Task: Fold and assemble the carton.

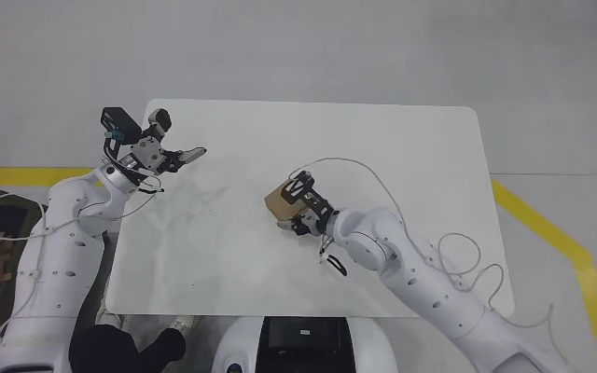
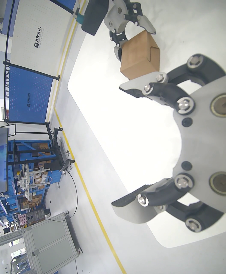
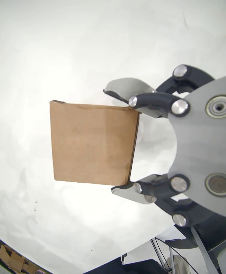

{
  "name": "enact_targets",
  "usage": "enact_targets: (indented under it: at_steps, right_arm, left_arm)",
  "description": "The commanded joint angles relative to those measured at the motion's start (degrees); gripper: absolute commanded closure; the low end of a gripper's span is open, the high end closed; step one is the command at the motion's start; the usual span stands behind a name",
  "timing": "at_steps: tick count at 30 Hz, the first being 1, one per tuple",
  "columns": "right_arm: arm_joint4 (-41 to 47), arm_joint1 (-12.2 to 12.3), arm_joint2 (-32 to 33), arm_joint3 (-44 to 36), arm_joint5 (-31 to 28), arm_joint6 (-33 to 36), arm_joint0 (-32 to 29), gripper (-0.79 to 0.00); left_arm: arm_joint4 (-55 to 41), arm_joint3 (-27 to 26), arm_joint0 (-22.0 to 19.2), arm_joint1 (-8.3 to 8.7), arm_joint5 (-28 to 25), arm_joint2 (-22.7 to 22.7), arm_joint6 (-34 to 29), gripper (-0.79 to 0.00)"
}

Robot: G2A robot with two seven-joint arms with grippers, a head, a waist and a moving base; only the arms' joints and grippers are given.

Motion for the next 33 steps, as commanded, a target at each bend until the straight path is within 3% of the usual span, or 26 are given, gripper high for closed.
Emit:
enact_targets:
  at_steps: [1, 8, 11, 17, 26, 33]
  right_arm:
    - [-0.13, -0.03, 0.32, -0.34, -0.17, 0.17, -0.16, -0.215]
    - [6.2, 0.38, 4.78, -4.36, -1.88, 1.48, -1.99, -0.111]
    - [11.34, 0.87, 8.17, -6.58, -3.11, 2.63, -3.34, -0.009]
    - [23.34, 2.0, 15.74, -9.65, -6.24, 5.7, -6.26, 0.0]
    - [53.46, 3.51, 27.44, -7.29, -14.1, 14.8, -8.54, 0.0]
    - [80.95, 4.01, 33.56, 1.46, -16.71, 23.5, -6.9, 0.0]
  left_arm:
    - [0.0, 0.0, 0.0, 0.0, 0.0, 0.0, 0.0, -0.785]
    - [0.0, 0.0, 0.0, 0.0, 0.0, 0.0, 0.0, -0.785]
    - [0.0, 0.0, 0.0, 0.0, 0.0, 0.0, 0.0, -0.785]
    - [0.0, 0.0, 0.0, 0.0, 0.0, 0.0, 0.0, -0.785]
    - [0.0, 0.0, 0.0, 0.0, 0.0, 0.0, 0.0, -0.785]
    - [0.0, 0.0, 0.0, 0.0, 0.0, 0.0, 0.0, -0.785]
